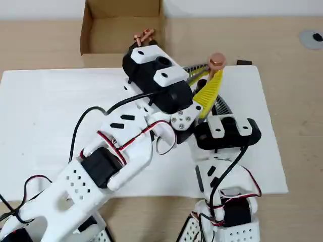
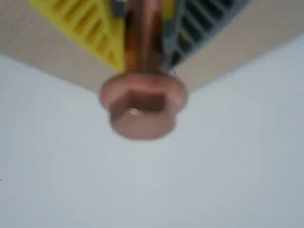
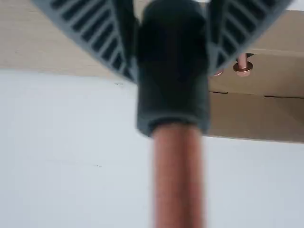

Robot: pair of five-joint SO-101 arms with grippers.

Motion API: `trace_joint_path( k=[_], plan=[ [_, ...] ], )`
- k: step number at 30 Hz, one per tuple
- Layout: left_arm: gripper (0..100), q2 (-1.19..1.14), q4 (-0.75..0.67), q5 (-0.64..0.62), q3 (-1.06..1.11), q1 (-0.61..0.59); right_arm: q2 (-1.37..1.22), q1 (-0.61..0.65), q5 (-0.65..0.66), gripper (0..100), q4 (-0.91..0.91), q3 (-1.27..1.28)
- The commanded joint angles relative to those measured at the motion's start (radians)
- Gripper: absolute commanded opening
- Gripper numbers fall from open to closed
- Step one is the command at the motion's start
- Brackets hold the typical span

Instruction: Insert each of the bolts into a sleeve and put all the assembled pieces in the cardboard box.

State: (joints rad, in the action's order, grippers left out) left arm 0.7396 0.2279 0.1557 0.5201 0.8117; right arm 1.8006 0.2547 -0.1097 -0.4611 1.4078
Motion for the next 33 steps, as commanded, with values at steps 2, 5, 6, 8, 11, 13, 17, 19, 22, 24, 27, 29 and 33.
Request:
trace_joint_path(
  k=[2,5,6,8,11,13,17,19,22,24,27,29,33],
  plan=[
    [1,0.007,-0.005,0.000,0.009,0.002,0.119,-0.019,-0.008,0.9,0.026,-0.065],
    [1,0.005,-0.006,0.000,0.011,-0.018,0.119,-0.019,-0.008,0.9,0.026,-0.065],
    [1,0.005,-0.011,0.000,0.011,-0.025,0.119,-0.019,-0.005,0.9,0.026,-0.065],
    [1,0.005,-0.052,0.000,0.028,-0.035,0.119,-0.019,-0.005,0.9,0.026,-0.065],
    [1,0.010,-0.129,0.000,0.063,-0.052,0.119,-0.019,-0.003,0.9,0.028,-0.067],
    [1,0.010,-0.153,0.003,0.077,-0.052,0.119,-0.019,-0.003,0.9,0.028,-0.067],
    [1,0.005,-0.186,0.021,0.091,-0.044,0.119,-0.019,-0.003,0.9,0.028,-0.067],
    [1,0.005,-0.196,0.026,0.087,-0.044,0.119,-0.019,-0.002,0.9,0.028,-0.067],
    [1,0.005,-0.206,0.026,0.081,-0.044,0.119,-0.019,-0.002,0.9,0.028,-0.067],
    [1,0.007,-0.207,0.025,0.078,-0.043,0.119,-0.019,-0.002,0.9,0.028,-0.067],
    [1,0.010,-0.206,0.020,0.066,-0.043,0.119,-0.019,-0.002,0.9,0.028,-0.065],
    [1,0.012,-0.206,0.020,0.064,-0.043,0.119,-0.019,-0.002,0.9,0.028,-0.065],
    [1,0.004,-0.206,0.020,0.072,-0.043,0.119,-0.019,-0.005,0.9,0.028,-0.065]
  ],
)
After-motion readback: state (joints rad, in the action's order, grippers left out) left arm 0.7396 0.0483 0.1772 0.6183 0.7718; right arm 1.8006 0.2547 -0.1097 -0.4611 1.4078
